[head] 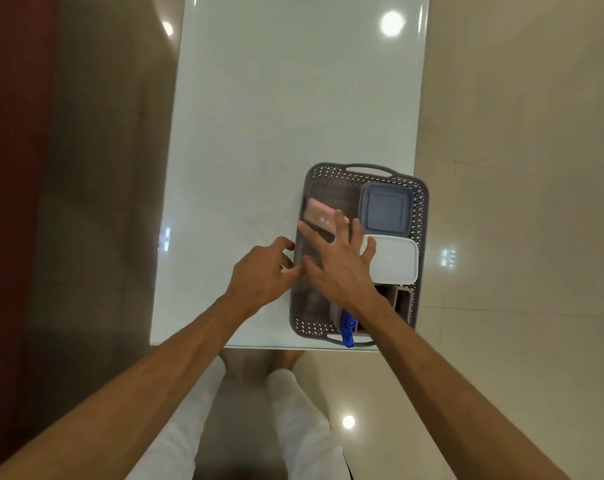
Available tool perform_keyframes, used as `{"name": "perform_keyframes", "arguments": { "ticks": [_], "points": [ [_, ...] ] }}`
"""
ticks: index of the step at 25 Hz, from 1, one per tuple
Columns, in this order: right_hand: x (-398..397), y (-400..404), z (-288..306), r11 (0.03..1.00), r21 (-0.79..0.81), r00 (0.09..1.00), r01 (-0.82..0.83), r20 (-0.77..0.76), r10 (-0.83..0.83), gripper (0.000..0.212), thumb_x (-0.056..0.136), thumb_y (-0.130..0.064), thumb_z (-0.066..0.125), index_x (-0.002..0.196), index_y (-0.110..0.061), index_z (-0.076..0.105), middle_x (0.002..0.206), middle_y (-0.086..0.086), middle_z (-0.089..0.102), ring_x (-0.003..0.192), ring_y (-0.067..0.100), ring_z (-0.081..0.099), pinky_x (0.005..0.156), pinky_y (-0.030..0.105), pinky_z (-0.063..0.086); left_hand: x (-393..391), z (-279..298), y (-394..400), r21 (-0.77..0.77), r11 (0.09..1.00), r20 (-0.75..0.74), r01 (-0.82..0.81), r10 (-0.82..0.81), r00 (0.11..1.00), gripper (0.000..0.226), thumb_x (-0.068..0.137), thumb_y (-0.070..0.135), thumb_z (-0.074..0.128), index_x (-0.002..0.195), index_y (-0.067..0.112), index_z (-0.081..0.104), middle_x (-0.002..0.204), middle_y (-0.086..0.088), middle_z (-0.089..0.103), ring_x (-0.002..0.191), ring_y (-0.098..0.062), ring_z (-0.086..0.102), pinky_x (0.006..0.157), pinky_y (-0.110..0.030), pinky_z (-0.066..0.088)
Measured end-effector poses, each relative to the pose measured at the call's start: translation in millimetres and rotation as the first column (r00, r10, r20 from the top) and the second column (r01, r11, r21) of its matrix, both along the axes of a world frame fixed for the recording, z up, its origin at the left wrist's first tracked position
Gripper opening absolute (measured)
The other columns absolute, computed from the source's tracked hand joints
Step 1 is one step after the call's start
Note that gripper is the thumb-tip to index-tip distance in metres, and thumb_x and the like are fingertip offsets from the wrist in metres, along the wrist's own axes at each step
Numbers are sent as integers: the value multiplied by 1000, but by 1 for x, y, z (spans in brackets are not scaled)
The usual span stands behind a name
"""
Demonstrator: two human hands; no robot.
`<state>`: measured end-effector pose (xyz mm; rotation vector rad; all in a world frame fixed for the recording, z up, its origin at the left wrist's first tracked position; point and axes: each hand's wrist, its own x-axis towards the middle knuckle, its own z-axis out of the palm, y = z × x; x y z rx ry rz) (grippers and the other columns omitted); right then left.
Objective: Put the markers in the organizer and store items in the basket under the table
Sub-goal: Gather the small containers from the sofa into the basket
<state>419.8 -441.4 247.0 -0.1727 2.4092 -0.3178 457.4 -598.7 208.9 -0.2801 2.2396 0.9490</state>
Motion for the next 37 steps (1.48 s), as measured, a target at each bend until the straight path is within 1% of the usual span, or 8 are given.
{"name": "perform_keyframes", "arguments": {
  "ticks": [3, 6, 15, 18, 25, 30, 34, 37],
  "points": [
    [2, 6, -2, 996, 67, 998, -57, -4, 57, 55, 104, -28, 55, 156, -44, 45, 176, 9, 12, 162, 45, 5, 123, 74, 4, 14, -6, 4, 3, 999, 0, -50, 50, 999, 53, 99, 58, 58, 139, 25, 55, 122, -1, 78, 101, -22, 76, 89, -37, 59],
    [-17, 20, 5, 998, -62, 983, 23, -183, -34, 45, 96, -10, 63, 139, -22, 69, 144, 12, 61, 133, 35, 55, 106, 51, 52, 18, 0, 6, 21, 995, 20, -102, 101, 995, 53, 100, 57, 58, 141, 24, 55, 127, -4, 75, 106, -25, 75, 93, -39, 57],
    [-66, 9, -23, 968, 18, 948, -250, -198, 248, 41, 89, -8, 75, 125, -15, 57, 124, 15, 67, 105, 37, 69, 76, 44, 58, 65, -12, 13, 75, 971, 328, -229, 192, 925, 61, 101, 65, 47, 135, 16, 58, 131, -9, 71, 108, -25, 72, 99, -41, 58],
    [-68, 22, -35, 961, -139, 971, -241, -45, 237, 67, 85, -14, 84, 143, -18, 51, 129, 14, 70, 112, 33, 67, 88, 41, 55, 78, -7, 26, 237, 801, 548, -550, 358, 756, 59, 104, 59, 46, 144, 16, 47, 135, -11, 66, 102, -28, 77, 91, -40, 63],
    [-65, 43, -40, 897, -55, 898, -439, -62, 435, 72, 99, -31, 72, 161, -28, 37, 146, 17, 42, 133, 35, 44, 113, 53, 44, 127, -16, 80, 292, 342, 486, -893, 752, 446, 47, 103, 45, 61, 146, 29, 51, 121, -15, 75, 86, -25, 82, 75, -33, 67],
    [-64, 46, -44, 931, -108, 935, -349, 21, 353, 47, 100, -29, 73, 141, -9, 63, 132, 16, 72, 100, 20, 65, 81, 29, 54, 142, -20, 104, 360, 151, 382, -921, 876, 293, 52, 99, 49, 67, 147, 31, 60, 121, -6, 75, 78, -21, 82, 76, -36, 67],
    [-38, 53, -43, 711, -82, 714, -698, -9, 700, 30, 104, -39, 65, 127, -23, 76, 96, -1, 83, 80, 14, 76, 84, 38, 61, 143, -20, 113, 366, 61, 382, -929, 900, 209, 48, 97, 51, 67, 142, 33, 65, 109, -2, 76, 72, -21, 81, 72, -33, 67],
    [-17, 56, -54, 488, -46, 490, -871, -35, 871, 27, 104, -33, 63, 86, -17, 74, 63, -8, 68, 60, 6, 63, 86, 42, 56, 143, -20, 123, 350, 35, 332, -936, 930, 159, 41, 98, 52, 67, 135, 35, 69, 101, 1, 75, 68, -21, 81, 70, -35, 68]
  ]
}}
